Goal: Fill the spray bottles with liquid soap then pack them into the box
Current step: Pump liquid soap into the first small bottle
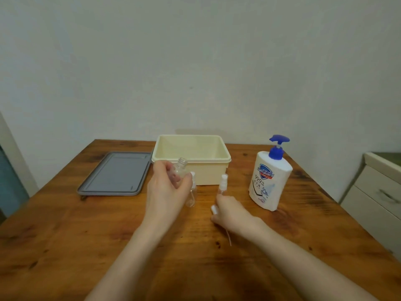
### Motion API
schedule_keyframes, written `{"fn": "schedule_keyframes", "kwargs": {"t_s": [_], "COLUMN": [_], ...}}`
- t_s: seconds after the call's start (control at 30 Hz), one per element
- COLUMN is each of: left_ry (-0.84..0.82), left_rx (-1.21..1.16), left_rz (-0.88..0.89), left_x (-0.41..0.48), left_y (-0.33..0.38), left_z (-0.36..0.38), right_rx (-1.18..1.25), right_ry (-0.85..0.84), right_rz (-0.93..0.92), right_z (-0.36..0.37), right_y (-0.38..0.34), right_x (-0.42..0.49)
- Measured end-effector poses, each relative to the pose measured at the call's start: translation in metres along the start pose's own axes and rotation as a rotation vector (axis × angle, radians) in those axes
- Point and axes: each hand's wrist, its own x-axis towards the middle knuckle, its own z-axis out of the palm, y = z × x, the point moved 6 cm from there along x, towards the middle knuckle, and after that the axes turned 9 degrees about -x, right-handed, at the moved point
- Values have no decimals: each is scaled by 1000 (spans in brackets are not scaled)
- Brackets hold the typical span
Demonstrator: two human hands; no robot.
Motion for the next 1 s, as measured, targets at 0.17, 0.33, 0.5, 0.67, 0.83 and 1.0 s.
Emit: {"fn": "schedule_keyframes", "kwargs": {"t_s": [0.17, 0.33, 0.5, 0.67, 0.83, 1.0], "left_ry": [-20, -101, -141, -142, -149, -245], "left_rx": [-19, -63, -92, -93, -57, -46], "left_rz": [-31, -53, -11, 50, 109, 138], "left_x": [-1, 1, 4, 7, 10, 10], "left_y": [-3, 5, 23, 35, 39, 46], "left_z": [3, 24, 48, 63, 82, 111], "right_rx": [6, 42, 53, 65, 133, 256], "right_ry": [34, 72, 84, 108, 173, 296], "right_rz": [4, -30, -24, -40, -134, -162], "right_z": [3, -5, -14, -35, -87, -145], "right_y": [3, 13, 26, 35, 41, 64], "right_x": [5, -2, -9, -19, -42, -67]}}
